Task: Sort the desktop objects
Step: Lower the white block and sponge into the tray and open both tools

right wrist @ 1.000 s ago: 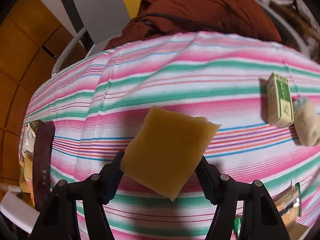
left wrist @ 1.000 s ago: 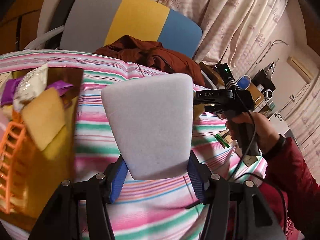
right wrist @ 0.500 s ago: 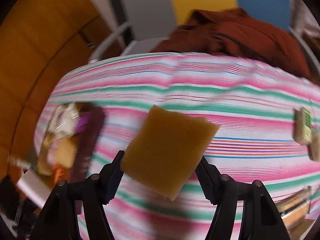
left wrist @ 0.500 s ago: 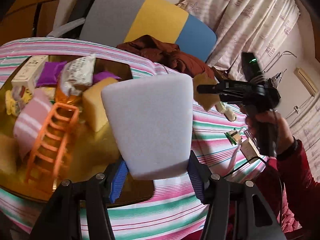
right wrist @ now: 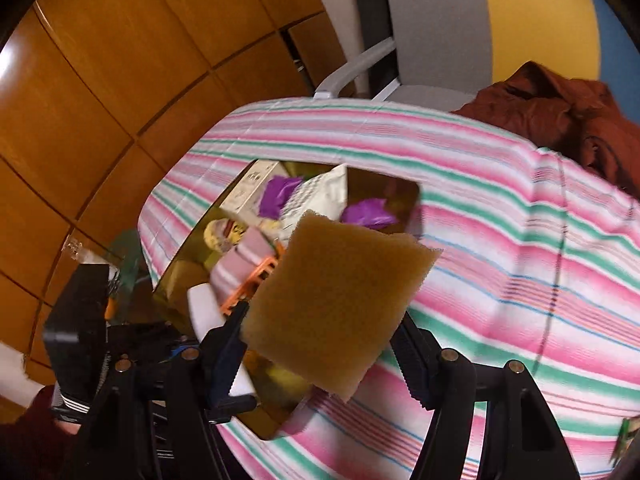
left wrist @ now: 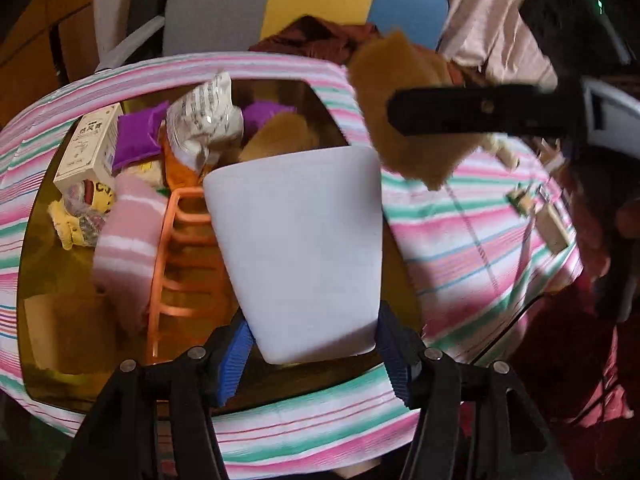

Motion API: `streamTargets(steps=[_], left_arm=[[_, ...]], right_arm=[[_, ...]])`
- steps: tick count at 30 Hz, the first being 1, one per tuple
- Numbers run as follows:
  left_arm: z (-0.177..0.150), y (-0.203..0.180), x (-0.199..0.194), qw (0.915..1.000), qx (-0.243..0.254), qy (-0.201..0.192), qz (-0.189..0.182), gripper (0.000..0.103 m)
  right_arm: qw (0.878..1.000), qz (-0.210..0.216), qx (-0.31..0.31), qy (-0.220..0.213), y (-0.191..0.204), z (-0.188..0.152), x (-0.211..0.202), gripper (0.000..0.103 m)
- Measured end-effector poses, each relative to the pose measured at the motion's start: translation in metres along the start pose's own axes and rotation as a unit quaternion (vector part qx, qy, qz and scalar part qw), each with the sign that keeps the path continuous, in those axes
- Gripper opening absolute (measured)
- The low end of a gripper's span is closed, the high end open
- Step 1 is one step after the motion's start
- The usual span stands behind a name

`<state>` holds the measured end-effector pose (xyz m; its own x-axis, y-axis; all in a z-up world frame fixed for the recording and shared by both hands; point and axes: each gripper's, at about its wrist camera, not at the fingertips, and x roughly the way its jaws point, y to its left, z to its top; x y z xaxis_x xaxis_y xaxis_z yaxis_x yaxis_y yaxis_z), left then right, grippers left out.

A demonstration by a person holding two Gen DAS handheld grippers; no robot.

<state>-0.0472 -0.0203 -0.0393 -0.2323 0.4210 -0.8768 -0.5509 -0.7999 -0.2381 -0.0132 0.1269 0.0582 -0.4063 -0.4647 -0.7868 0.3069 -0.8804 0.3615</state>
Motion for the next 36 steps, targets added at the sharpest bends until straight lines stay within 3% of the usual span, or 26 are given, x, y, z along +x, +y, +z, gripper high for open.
streamTargets(steps=[4,8,12,15,17,21,24,25,26,27,29,36], left_arm=[[-0.006,0.0,0.002,0.9995,0.011,0.008,0.03,0.063],[-0.011,0.008,0.0,0.9998,-0.015,0.005,0.009,0.065],[-0.016,0.015,-0.004,0.9994,-0.032,-0.003,-0.014,0.068],[-0.017,0.022,-0.011,0.999,-0.039,-0.011,-0.019,0.068],[-0.019,0.028,-0.019,0.998,-0.054,-0.024,-0.022,0.068],[-0.024,0.041,-0.044,0.9905,-0.089,-0.081,-0.067,0.067],[-0.02,0.045,-0.053,0.9859,-0.11,-0.106,-0.07,0.054],[-0.019,0.046,-0.054,0.9846,-0.112,-0.111,-0.075,0.045],[-0.014,0.044,-0.05,0.9849,-0.112,-0.108,-0.077,0.038],[-0.011,0.039,-0.045,0.9855,-0.109,-0.102,-0.08,0.037],[-0.012,0.029,-0.04,0.9835,-0.102,-0.097,-0.114,0.029],[-0.008,-0.004,-0.021,0.9813,-0.073,-0.079,-0.159,0.029]], right_arm=[[1.0,-0.004,-0.01,0.017,0.012,-0.001,0.016,0.07],[1.0,-0.011,-0.01,0.026,0.017,-0.002,0.025,0.072],[0.999,-0.012,-0.004,0.03,0.017,-0.001,0.031,0.087],[1.0,-0.009,0.002,0.025,0.017,-0.001,0.03,0.088],[1.0,-0.003,0.007,0.016,0.016,0.0,0.025,0.088],[1.0,0.002,0.015,-0.001,0.013,-0.001,0.016,0.088],[1.0,0.001,0.024,-0.006,0.011,-0.004,0.014,0.088],[1.0,0.003,0.026,-0.006,0.01,-0.005,0.015,0.088],[1.0,0.002,0.03,-0.005,0.009,-0.006,0.015,0.088],[0.999,0.002,0.033,-0.005,0.008,-0.006,0.015,0.087],[0.999,0.006,0.037,-0.006,0.006,-0.007,0.016,0.087],[0.998,0.006,0.052,-0.019,-0.004,-0.01,0.005,0.086]])
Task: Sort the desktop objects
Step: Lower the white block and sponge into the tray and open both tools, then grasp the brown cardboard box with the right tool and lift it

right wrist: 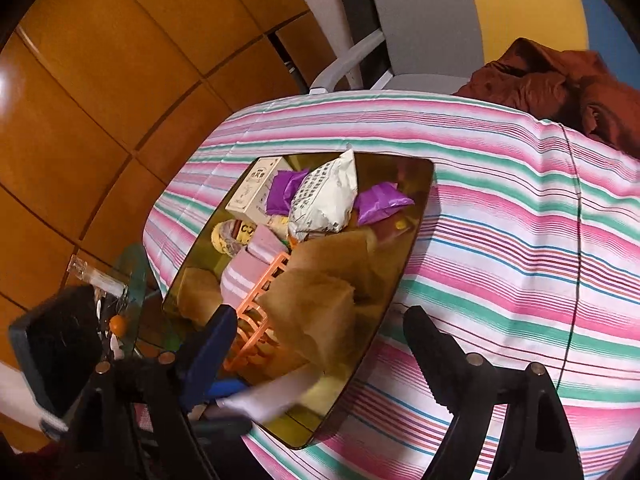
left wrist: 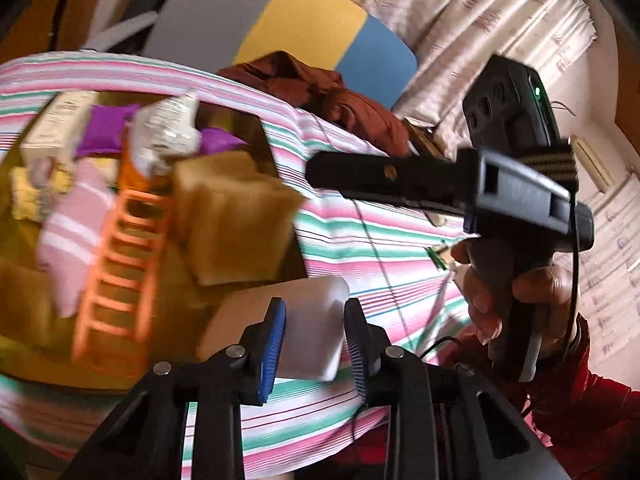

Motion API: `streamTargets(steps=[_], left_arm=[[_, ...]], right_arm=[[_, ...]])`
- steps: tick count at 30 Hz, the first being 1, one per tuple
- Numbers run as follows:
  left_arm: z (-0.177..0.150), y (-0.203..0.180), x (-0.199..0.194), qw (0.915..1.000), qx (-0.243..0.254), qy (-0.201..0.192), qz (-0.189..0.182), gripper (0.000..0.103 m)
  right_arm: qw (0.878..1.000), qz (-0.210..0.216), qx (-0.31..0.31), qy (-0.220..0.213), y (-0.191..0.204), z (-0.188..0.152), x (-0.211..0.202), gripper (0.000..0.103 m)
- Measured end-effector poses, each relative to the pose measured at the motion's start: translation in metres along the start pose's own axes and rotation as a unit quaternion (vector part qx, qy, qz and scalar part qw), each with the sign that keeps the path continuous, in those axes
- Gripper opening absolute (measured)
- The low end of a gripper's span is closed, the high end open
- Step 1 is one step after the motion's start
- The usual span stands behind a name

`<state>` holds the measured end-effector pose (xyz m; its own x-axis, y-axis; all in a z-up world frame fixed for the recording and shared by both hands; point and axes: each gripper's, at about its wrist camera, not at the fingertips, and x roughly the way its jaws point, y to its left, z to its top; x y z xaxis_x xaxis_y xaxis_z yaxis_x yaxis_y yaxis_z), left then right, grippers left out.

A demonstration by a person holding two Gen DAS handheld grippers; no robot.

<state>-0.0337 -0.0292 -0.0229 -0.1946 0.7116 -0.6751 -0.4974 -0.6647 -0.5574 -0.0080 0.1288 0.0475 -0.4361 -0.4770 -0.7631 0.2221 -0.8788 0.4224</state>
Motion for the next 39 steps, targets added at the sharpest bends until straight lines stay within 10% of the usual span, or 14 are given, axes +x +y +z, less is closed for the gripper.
streamTargets(steps=[6,11,20,27,33,39], left_arm=[[-0.003,-0.008,0.022,0.9872,0.068,0.023,0.142,0.029],[-0.012,0.021,-0.004,0.9979,-0.029,-0.018,0.055,0.035],[-0.023,0.048,-0.069,0.977,-0.117,-0.158,0.083,0.053],[-0.031,0.061,-0.075,0.9703,-0.151,-0.164,0.095,0.054],[-0.032,0.06,-0.071,0.9682,-0.161,-0.165,0.097,0.054],[-0.024,0.05,-0.065,0.971,-0.15,-0.158,0.098,0.054]], right_arm=[[1.0,-0.003,-0.002,0.0,-0.003,-0.002,-0.006,0.082],[0.999,-0.013,-0.03,0.01,0.009,-0.004,0.004,0.079],[0.994,-0.053,-0.093,0.026,0.04,0.003,0.038,0.059],[0.978,-0.182,-0.104,0.015,0.028,0.028,0.062,0.06],[0.983,-0.131,-0.108,0.068,0.033,0.008,0.056,0.063],[0.989,-0.129,-0.074,0.005,0.014,0.004,0.003,0.074]])
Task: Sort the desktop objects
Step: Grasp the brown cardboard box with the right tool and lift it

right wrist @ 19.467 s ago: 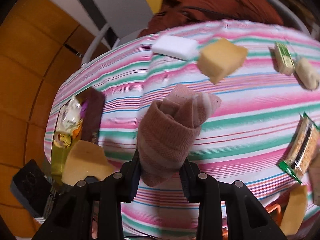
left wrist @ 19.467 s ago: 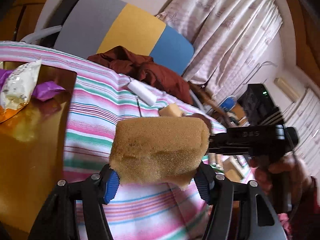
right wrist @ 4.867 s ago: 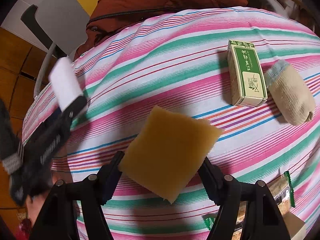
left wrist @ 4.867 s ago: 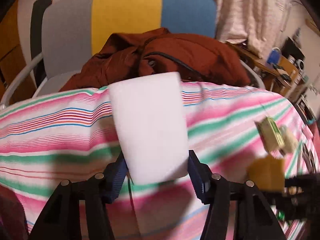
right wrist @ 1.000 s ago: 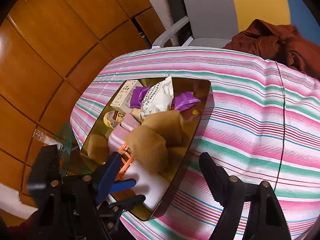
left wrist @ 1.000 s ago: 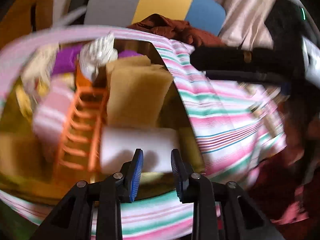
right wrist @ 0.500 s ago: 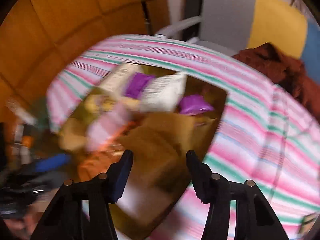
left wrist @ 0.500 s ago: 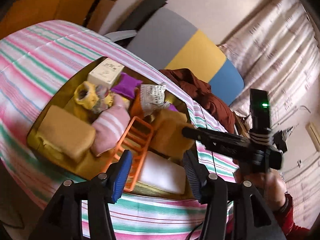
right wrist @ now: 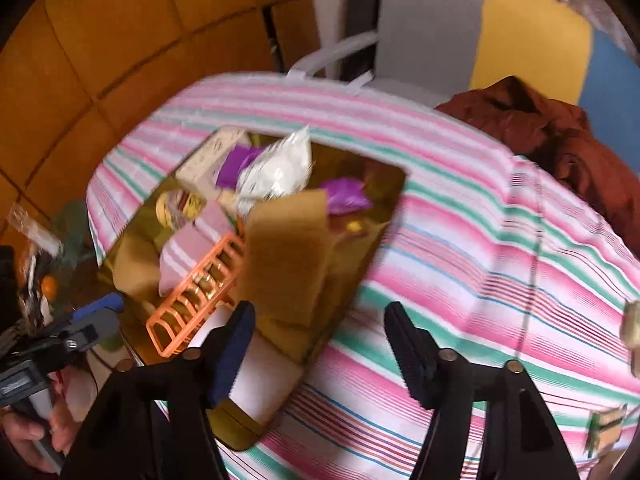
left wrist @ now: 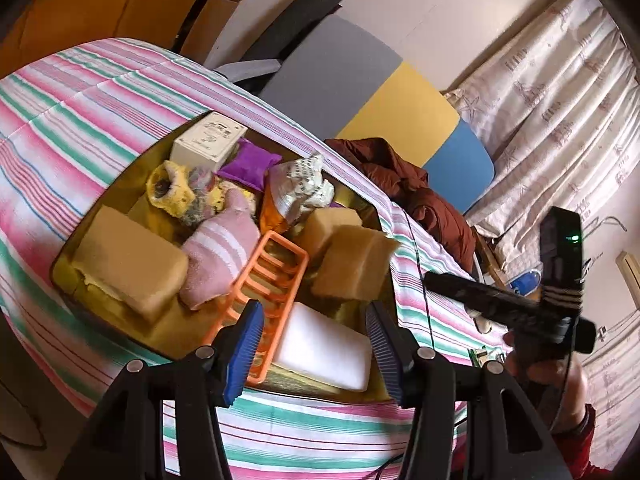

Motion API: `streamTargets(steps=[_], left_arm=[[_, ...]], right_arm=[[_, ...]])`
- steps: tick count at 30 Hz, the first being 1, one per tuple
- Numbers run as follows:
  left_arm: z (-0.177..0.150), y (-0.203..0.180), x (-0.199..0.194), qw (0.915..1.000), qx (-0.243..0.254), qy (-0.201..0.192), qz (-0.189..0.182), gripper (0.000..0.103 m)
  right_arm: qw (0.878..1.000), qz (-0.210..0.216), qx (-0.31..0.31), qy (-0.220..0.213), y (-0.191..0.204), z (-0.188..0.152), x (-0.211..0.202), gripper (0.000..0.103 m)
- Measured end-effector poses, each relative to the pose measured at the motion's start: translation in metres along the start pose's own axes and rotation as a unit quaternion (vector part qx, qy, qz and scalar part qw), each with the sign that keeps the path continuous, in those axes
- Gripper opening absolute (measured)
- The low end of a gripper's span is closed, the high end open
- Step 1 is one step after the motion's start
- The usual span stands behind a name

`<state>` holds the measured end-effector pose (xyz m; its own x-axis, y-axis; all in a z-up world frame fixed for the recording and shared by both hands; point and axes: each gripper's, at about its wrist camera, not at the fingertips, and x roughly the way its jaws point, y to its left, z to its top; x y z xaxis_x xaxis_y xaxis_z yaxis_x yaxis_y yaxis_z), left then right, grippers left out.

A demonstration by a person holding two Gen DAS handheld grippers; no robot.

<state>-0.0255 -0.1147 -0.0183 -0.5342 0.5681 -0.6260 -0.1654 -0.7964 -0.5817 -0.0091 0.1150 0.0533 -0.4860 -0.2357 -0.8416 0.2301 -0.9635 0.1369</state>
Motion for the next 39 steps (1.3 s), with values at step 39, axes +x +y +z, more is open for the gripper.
streamTargets(steps=[39], left_arm=[[-0.07,-0.189,0.12,0.9575,0.217,0.184,-0.043,0.066]], right_arm=[[0.922,-0.161,0.297,0.191,-0.391,-0.21,-0.133,0.099]])
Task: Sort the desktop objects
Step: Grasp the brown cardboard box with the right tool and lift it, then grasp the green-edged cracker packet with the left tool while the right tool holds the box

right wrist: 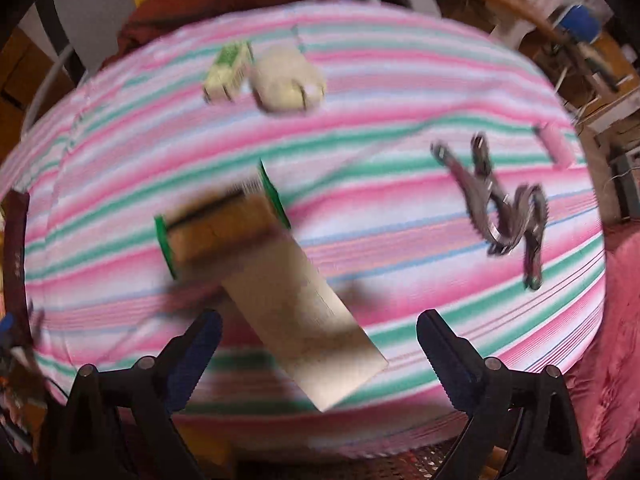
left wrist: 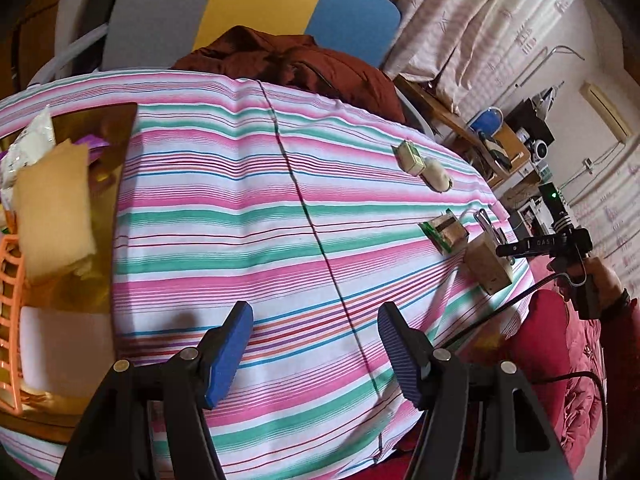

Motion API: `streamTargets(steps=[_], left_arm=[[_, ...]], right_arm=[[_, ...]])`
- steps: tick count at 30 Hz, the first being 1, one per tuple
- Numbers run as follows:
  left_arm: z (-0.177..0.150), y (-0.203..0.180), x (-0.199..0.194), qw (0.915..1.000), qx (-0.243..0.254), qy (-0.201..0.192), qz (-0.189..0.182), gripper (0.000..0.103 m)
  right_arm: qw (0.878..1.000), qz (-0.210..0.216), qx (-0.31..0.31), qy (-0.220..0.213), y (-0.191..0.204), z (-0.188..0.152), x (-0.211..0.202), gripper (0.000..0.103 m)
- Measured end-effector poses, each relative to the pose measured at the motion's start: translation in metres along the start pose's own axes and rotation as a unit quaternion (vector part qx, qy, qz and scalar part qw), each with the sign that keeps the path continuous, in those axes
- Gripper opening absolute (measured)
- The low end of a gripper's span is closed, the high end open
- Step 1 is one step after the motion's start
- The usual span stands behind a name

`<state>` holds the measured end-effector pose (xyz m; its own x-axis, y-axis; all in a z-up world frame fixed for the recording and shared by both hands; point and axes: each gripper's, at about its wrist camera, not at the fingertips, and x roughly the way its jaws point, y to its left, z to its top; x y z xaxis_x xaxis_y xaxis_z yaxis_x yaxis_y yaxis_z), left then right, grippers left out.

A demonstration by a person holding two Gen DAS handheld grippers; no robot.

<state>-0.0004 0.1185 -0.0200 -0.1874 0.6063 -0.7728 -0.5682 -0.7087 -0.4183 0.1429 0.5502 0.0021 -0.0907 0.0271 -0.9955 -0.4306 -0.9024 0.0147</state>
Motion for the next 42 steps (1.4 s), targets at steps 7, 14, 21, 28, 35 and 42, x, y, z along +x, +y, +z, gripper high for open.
streamTargets(steps=[7,14,21,28,35,42], left_arm=[[0.006,-0.016,0.023,0.9993,0.026,0.023,0.01,0.066],[0.012,-0.034,0.034,0.9972,0.056,0.023,0.043,0.066],[0.022,-0.042,0.035,0.9942,0.078,0.014,0.073,0.066],[0.024,-0.032,0.036,0.9932,0.07,0.014,0.092,0.066],[0.024,-0.025,0.037,0.9927,0.065,0.014,0.1,0.066],[0.027,-0.02,0.041,0.9925,0.056,0.017,0.107,0.066]], right_arm=[[0.999,0.021,0.008,0.028,-0.006,0.0,0.014,0.097],[0.999,0.008,-0.009,0.052,0.001,-0.002,0.019,0.095],[0.993,-0.03,-0.061,0.092,0.019,-0.004,0.031,0.067],[0.996,-0.052,-0.041,0.064,0.028,0.01,0.025,0.052],[0.998,-0.016,0.053,0.032,0.019,0.029,0.024,0.051],[0.994,0.095,0.051,-0.011,0.071,0.041,0.022,0.051]])
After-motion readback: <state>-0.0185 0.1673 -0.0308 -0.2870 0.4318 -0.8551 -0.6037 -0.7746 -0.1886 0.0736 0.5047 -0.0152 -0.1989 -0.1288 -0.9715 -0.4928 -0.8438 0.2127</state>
